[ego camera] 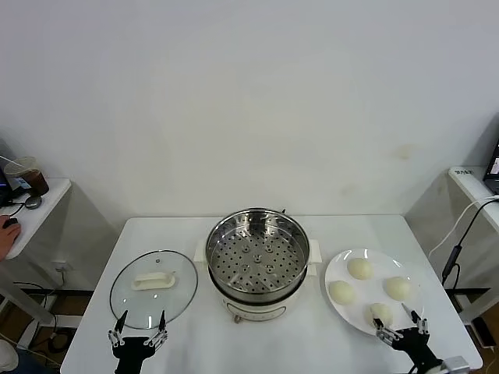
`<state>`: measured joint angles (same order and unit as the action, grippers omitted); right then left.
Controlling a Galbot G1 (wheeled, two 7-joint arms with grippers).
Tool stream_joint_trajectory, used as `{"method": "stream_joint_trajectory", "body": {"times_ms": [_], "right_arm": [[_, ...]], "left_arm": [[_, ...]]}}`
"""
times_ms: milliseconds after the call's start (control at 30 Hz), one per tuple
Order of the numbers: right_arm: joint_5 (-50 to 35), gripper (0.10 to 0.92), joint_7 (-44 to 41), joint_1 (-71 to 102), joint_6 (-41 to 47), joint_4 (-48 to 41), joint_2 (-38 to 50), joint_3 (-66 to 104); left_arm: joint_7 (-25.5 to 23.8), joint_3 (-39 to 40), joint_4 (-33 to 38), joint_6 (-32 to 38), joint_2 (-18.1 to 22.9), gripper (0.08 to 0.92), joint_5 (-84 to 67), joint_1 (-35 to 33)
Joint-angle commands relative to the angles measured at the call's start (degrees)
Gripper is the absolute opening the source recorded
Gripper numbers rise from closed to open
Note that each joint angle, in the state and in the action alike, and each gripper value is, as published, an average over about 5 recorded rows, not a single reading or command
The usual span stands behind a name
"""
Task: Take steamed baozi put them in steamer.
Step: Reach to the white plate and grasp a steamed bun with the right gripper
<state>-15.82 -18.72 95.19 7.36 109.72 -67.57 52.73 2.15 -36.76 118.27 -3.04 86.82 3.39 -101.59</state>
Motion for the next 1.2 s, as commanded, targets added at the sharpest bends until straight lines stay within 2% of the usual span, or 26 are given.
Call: {"method": "stream_joint_trajectory", "body": {"times_ms": [33,133,333,433,533,667,800,1000,1200], "right_arm": [[10.19,0.823,-7.74,-8.09,5.89,-1.06,12.28,5.02],[16.64,0.823,-13.84,-11.8,5.32,-3.82,19.75,5.25],[27.25,0.823,-35.99,-26.57,2.43,-12.5,34.76,-2.8],[29.16,0.823,-42.73,-35.55,1.73,-16.57,41.59,-13.56],[29.72,0.823,-47.57,-50.24,-2.21,-21.42,47.05,-32.88],[31.18,0.823,-51.9,-69.22,-9.81,-27.7,46.5,-56.19],[32.82,0.823,-53.44,-75.04,-12.52,-31.57,44.43,-65.15],[33.54,0.823,-54.39,-75.08,-14.74,-35.33,41.4,-68.69],[35.41,0.823,-54.54,-74.87,-17.04,-40.92,33.05,-63.28]], "left_arm": [[0.01,0.01,-0.09,-0.09,0.01,0.823,0.05,-0.04],[0.05,0.19,0.17,-0.12,0.15,0.823,0.17,0.12],[0.1,0.42,1.59,-0.22,0.53,0.823,0.17,0.36],[0.2,0.62,2.09,-0.24,0.86,0.823,0.24,0.41],[0.29,0.68,2.83,-0.23,1.25,0.823,0.3,0.2],[0.51,0.48,3.59,-0.19,1.4,0.823,0.23,-0.16],[0.63,0.34,3.94,-0.21,1.61,0.823,0.17,-0.27],[0.51,0.29,4.41,-0.27,1.89,0.823,0.28,-0.89],[0.45,0.44,3.07,-0.34,1.86,0.823,0.68,-0.74]]}}
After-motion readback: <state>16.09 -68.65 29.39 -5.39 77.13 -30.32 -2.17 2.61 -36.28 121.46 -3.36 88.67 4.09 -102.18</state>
